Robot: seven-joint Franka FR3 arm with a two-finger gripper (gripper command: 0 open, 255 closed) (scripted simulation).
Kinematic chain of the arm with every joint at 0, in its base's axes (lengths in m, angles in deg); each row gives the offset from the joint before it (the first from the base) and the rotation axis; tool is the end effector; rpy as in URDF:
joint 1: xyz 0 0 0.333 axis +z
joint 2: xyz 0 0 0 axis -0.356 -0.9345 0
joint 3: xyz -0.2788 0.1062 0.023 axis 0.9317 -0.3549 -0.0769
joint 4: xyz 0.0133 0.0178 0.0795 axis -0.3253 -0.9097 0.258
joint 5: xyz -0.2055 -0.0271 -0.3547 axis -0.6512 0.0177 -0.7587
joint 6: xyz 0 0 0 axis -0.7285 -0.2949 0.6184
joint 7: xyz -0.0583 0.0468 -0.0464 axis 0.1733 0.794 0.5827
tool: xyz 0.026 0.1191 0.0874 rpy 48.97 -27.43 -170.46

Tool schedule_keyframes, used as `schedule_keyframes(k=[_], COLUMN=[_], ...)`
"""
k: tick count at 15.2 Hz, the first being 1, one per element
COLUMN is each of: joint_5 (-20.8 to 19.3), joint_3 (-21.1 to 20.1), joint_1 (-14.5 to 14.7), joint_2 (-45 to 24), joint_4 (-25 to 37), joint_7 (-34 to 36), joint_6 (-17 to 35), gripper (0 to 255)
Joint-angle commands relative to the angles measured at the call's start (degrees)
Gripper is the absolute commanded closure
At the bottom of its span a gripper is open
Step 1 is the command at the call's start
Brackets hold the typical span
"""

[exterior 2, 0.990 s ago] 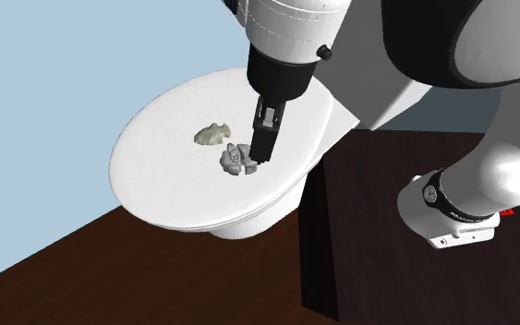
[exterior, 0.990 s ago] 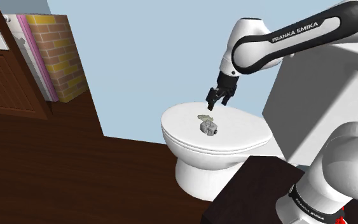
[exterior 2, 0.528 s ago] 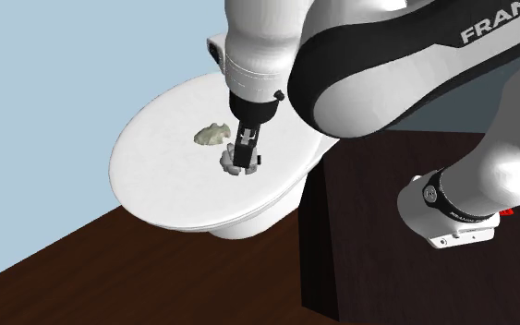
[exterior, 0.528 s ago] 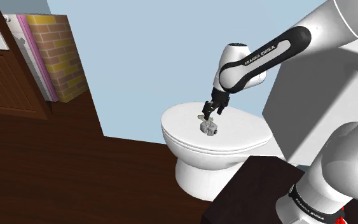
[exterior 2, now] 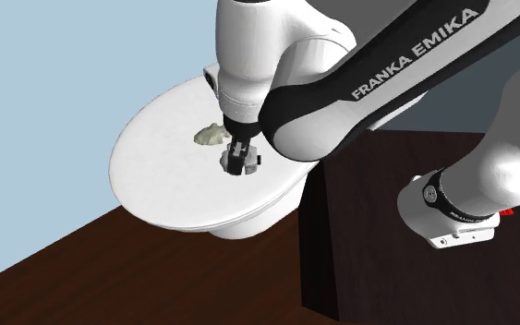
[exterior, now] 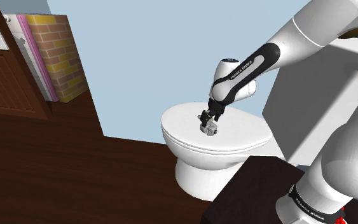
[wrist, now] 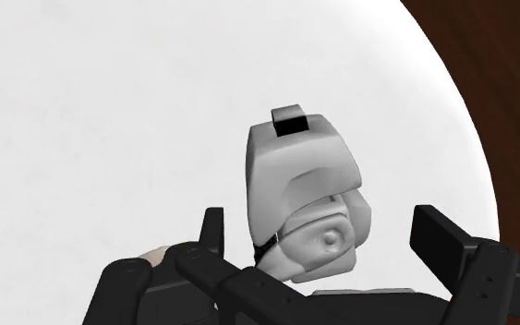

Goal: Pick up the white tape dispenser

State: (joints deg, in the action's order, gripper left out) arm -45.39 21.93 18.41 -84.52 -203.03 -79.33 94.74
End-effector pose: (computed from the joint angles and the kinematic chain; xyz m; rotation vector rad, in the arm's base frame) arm 0.4698 -0.0776 0.2086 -3.1142 0.2058 -0.1770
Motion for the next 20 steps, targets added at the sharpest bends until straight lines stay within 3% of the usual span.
schedule_keyframes(k=[1,5,6,15,20], joint_5=[0.6,1.4,1.4,1.4,-0.1], joint_3=[0.0,-0.2,-0.2,-0.2,0.0], joint_1=[0.1,0.1,0.1,0.1,0.0], joint_2=[-1.7,-3.7,-3.8,-3.7,0.1], joint_4=[-0.1,-0.3,-0.3,-0.3,0.2], joint_7=[-0.4,-1.1,-1.0,-1.1,0.1], joint_6=[1.8,4.0,4.1,4.0,-0.3], gripper=[0,0,255,255,255])
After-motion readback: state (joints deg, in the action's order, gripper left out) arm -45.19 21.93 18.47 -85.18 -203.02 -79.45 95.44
